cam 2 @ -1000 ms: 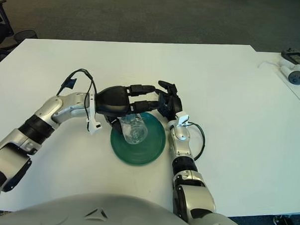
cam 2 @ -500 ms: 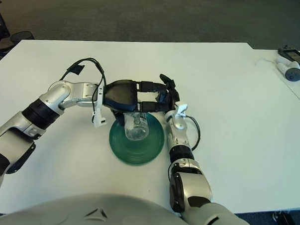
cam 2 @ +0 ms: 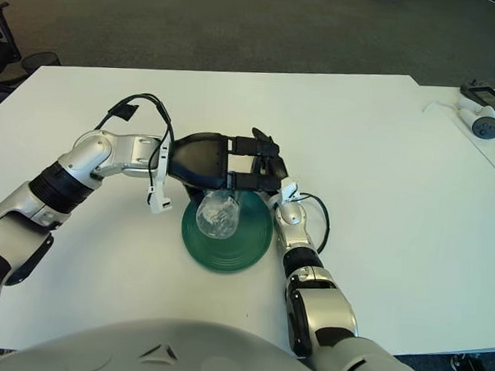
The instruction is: Put the bottle into the plate.
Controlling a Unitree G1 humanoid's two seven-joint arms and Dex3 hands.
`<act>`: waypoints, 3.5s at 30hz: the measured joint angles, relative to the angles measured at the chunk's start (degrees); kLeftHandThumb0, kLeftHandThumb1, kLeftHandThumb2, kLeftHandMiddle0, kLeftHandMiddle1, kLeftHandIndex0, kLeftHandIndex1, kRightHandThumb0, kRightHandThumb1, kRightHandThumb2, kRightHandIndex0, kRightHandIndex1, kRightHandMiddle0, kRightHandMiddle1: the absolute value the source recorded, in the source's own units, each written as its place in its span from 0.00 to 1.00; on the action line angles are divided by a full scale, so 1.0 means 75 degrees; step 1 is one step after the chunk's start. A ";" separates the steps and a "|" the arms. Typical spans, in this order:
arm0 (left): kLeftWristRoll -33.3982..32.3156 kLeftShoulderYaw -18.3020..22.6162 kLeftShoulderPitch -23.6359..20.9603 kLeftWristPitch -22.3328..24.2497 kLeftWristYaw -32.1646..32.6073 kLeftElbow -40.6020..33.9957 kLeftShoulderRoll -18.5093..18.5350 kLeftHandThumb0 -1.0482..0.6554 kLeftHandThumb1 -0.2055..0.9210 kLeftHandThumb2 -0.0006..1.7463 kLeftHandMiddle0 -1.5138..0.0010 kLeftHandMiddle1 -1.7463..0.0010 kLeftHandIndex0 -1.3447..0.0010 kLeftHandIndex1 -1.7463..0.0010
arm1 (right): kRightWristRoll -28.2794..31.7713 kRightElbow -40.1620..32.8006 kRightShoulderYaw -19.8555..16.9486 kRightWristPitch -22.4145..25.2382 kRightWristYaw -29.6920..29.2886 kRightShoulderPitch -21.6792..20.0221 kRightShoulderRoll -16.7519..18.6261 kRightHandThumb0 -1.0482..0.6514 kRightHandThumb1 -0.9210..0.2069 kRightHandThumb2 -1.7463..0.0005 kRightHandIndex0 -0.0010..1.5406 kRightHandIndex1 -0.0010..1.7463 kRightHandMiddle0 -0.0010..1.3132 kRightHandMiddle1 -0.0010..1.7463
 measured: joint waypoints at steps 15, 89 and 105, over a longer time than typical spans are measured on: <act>0.0088 -0.0144 -0.0221 -0.0073 -0.0756 -0.0199 0.0124 0.06 1.00 0.34 1.00 1.00 1.00 1.00 | -0.0013 0.0874 -0.0011 -0.0452 -0.0356 -0.0529 0.0072 0.30 0.00 0.34 0.15 0.04 0.00 0.33; -0.3972 0.1115 -0.1183 -0.1320 -0.1133 0.4032 0.1432 0.00 1.00 0.25 1.00 1.00 1.00 1.00 | -0.0355 -0.2967 0.0257 0.1305 -0.3391 0.1633 0.0457 0.40 0.09 0.62 0.16 0.61 0.19 1.00; -0.8540 0.2404 0.0659 0.0023 -0.2886 0.4055 0.1336 0.01 1.00 0.23 1.00 1.00 1.00 1.00 | -0.0297 -0.3498 0.0071 0.1860 -0.3173 0.1833 0.0451 0.41 0.04 0.67 0.16 0.65 0.17 1.00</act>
